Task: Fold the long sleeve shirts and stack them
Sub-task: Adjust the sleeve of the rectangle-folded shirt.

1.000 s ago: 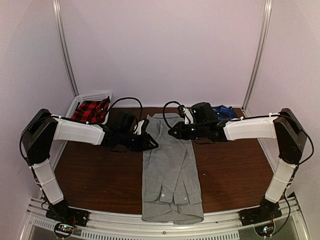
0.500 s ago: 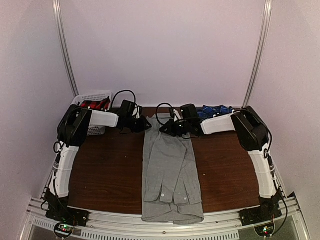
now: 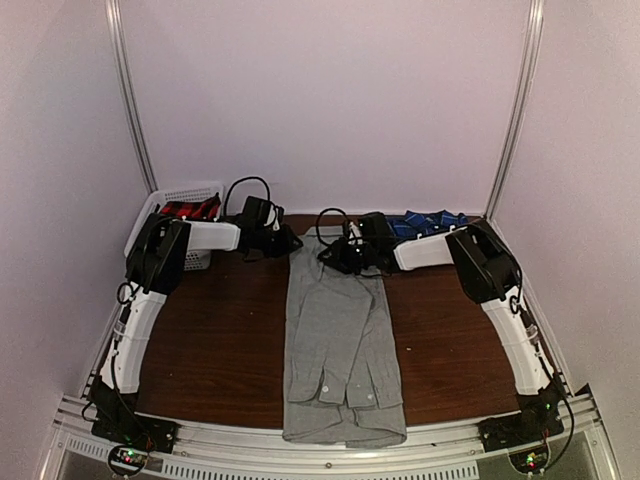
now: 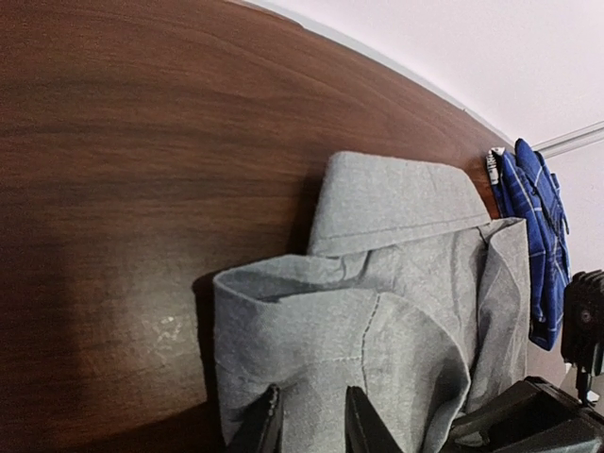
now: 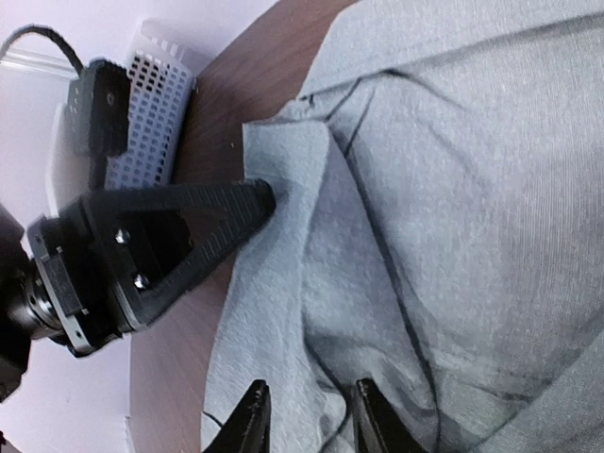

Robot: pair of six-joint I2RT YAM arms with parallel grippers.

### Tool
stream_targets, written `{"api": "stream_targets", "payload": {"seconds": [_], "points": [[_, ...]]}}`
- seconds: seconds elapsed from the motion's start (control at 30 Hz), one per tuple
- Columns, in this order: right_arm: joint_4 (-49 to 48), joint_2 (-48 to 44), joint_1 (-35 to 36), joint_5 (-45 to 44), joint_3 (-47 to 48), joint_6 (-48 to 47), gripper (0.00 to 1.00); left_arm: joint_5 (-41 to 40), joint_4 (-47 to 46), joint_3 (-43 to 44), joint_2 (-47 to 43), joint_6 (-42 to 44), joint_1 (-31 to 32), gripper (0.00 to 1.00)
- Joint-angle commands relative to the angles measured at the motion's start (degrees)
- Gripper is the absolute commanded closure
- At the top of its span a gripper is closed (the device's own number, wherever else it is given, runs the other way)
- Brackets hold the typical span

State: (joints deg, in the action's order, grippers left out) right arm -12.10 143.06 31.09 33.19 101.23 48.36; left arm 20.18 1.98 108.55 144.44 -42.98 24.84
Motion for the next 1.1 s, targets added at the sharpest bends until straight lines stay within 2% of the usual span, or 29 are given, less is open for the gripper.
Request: {"api": "stream_targets", "payload": {"seconds": [0.0, 0.27, 0.5, 0.63, 0.77, 0.93, 1.07], "points": [[0.4, 1.96, -0.63, -3.08, 4.79, 3.11, 0.66, -0.21, 1.93, 1.26, 2.43, -0.43, -0.49, 0.75], [3.52, 4.23, -1.27, -1.82, 12.12, 2.77, 0.61, 0.59, 3.04, 2.17, 1.63, 0.55, -0.49, 0.75], [7.73, -1.51, -1.67, 0.81, 12.76, -2.93, 0.59, 0.27, 9.05, 10.32, 1.49, 3.51, -1.11, 0.73], [7.26, -8.49, -1.56, 1.02, 5.5, -5.39, 0.59, 1.09, 10.47, 11.83, -0.64, 4.7, -1.04, 0.73], [2.0, -15.86, -1.34, 2.7, -8.23, -4.69, 0.6, 1.35, 10.39, 7.86, -4.85, 5.57, -0.18, 0.73], [-3.6, -23.26, -0.45, 3.65, -22.64, -4.35, 0.64, 2.56, 8.79, -1.95, -11.43, 5.71, 2.47, 0.73], [-6.85, -25.11, -0.33, 3.99, -29.97, -3.77, 0.68, 3.45, 4.42, -12.96, -17.34, 4.17, 4.78, 0.73]]}}
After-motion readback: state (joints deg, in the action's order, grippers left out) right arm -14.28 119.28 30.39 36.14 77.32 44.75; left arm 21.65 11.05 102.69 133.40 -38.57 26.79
